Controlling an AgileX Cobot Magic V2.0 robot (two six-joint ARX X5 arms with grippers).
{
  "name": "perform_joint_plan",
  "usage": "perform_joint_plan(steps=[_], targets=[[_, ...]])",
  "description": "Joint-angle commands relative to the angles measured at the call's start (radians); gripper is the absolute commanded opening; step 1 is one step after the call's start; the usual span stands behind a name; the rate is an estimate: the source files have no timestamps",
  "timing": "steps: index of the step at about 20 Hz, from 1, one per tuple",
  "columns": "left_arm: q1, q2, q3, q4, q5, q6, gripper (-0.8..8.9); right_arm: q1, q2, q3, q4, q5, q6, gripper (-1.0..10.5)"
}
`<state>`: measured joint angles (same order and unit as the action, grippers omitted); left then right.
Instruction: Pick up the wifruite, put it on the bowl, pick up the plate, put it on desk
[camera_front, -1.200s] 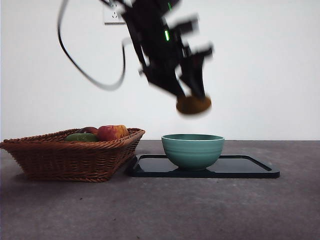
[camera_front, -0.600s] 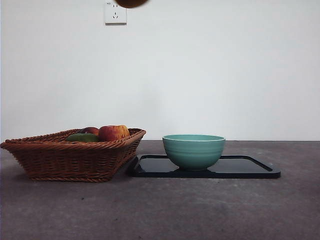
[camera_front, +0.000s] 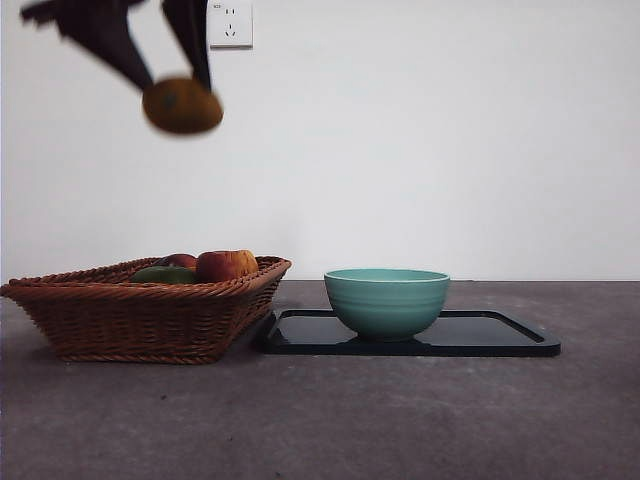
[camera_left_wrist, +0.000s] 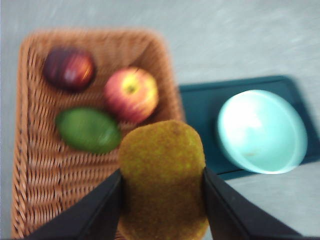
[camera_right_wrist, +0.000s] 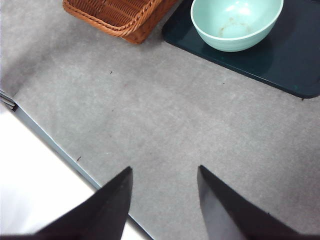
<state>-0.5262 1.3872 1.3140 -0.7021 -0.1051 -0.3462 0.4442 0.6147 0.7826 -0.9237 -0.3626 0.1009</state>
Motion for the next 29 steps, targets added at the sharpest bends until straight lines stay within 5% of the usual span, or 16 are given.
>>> perform_joint_plan(steps=[1, 7, 15, 18, 29], targets=[[0.021, 0.010, -0.105, 0.096, -0.003, -0.030, 1.86, 0.005, 0.003, 0.003, 0.010, 0.004, -0.008, 2.1], [0.091, 0.054, -0.319, 0.261, 0.001, -0.002, 1.87, 0.005, 0.003, 0.003, 0.011, 0.004, -0.008, 2.1], [0.095, 0.202, -0.323, 0.344, 0.043, 0.056, 1.97, 0.005, 0.003, 0.003, 0.010, 0.003, -0.003, 2.1], [0.095, 0.224, -0.323, 0.344, 0.043, 0.052, 3.29, 0.005, 0.003, 0.003, 0.010, 0.004, -0.003, 2.1], [0.086, 0.095, -0.313, 0.318, 0.054, 0.054, 3.75, 0.005, 0.003, 0.003, 0.011, 0.004, -0.003, 2.1]])
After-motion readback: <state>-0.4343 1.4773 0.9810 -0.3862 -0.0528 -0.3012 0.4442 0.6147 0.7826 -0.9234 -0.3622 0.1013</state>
